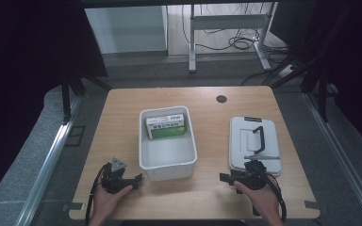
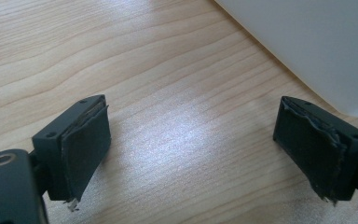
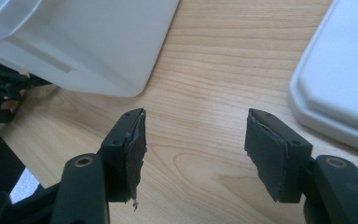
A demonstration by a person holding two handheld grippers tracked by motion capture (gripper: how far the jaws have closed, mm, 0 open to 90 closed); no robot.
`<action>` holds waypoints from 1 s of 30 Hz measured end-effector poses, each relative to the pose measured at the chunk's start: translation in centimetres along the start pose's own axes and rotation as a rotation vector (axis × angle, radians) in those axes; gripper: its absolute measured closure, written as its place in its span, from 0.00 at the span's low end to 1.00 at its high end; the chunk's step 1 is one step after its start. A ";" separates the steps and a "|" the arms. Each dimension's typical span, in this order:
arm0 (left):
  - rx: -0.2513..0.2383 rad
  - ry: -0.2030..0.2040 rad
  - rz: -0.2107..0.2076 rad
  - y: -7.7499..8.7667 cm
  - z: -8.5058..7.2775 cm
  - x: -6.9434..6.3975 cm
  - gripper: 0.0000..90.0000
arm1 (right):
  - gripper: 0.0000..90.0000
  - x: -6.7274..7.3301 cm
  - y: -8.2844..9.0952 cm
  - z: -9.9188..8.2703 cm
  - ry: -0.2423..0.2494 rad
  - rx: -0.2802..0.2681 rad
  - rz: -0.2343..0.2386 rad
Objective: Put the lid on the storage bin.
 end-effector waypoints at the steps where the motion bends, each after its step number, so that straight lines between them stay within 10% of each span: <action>1: -0.002 -0.001 0.000 0.0 0.0 0.0 0.13 | 0.43 -0.1 0.0 0.0 -0.003 -0.002 -0.001; 30: -0.003 -0.006 -0.008 0.1 0.0 0.0 0.14 | 0.47 -0.4 1.2 1.3 -0.037 0.001 -0.035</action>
Point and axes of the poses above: each handheld gripper's, and its own axes: y roughly backward along the jaws, z roughly out of its top, x roughly to its left, the point moved 5 cm from there along -y, roughly forward along the jaws, and after that the axes turned 9 degrees about -x, right-handed, at the moved point
